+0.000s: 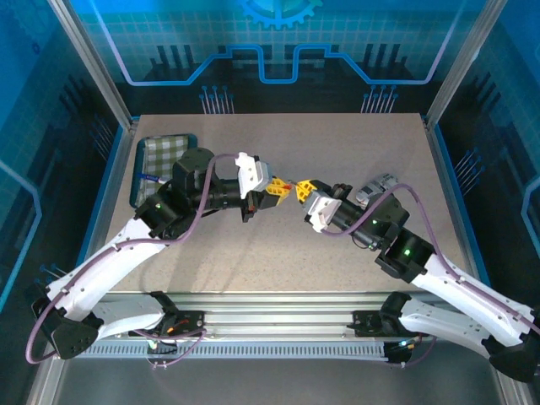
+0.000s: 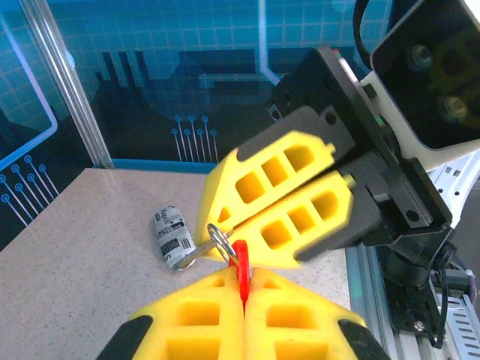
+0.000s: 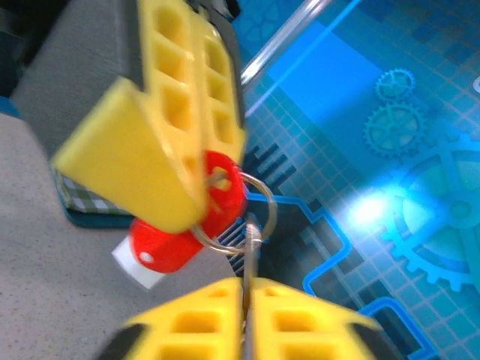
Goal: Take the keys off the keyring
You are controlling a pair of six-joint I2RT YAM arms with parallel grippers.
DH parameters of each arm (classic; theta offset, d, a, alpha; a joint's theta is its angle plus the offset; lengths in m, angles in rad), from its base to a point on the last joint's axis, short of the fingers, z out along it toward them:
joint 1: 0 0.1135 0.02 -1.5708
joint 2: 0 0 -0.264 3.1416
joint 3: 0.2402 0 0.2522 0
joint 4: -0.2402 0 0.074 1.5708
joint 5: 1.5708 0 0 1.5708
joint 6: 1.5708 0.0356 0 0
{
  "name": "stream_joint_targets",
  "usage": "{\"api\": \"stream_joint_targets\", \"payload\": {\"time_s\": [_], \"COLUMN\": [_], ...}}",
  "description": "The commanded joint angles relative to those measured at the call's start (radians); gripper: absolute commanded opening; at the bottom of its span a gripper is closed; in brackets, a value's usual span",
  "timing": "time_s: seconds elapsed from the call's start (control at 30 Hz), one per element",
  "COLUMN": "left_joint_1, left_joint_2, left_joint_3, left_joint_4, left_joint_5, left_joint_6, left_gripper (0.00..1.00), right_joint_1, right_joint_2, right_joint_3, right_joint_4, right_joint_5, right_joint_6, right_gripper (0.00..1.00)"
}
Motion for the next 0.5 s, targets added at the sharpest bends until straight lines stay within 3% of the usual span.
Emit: {"api": "stream_joint_targets", "payload": {"time_s": [0.0,0.2,0.37,0.47], "left_joint_1": [-0.008,-0.002,0.025,0.063], "left_joint_2": [-0.001,0.002,0.002,-0.008], "left_joint_3": [0.006,0.014,0.013,-0.018], "left_joint_4": [0.022,0.013,0.045,0.159], "left_joint_5": [-0.043,-0.051,-0.02,0.059], "left_joint_6": [0.041,0.096,0.097,0.024], "left_gripper": [0.0,0.0,0.0,0.0], "right_joint_1": [0.027,-0.077,-0.31,-0.506], "right_joint_2": [-0.03,-0.092,-0.069,0.021], "right_joint_3": [-0.001,-0.016,0.034,0.042], "right_joint_4": [0.008,-0.011,-0.027,0.115], "right_joint_5": [-0.143,-0.224,-0.468,-0.793], "right_joint_6": [0.046,0.275,0.621,0.934], "right_gripper": [0.33,0.42,0.45,0.43]}}
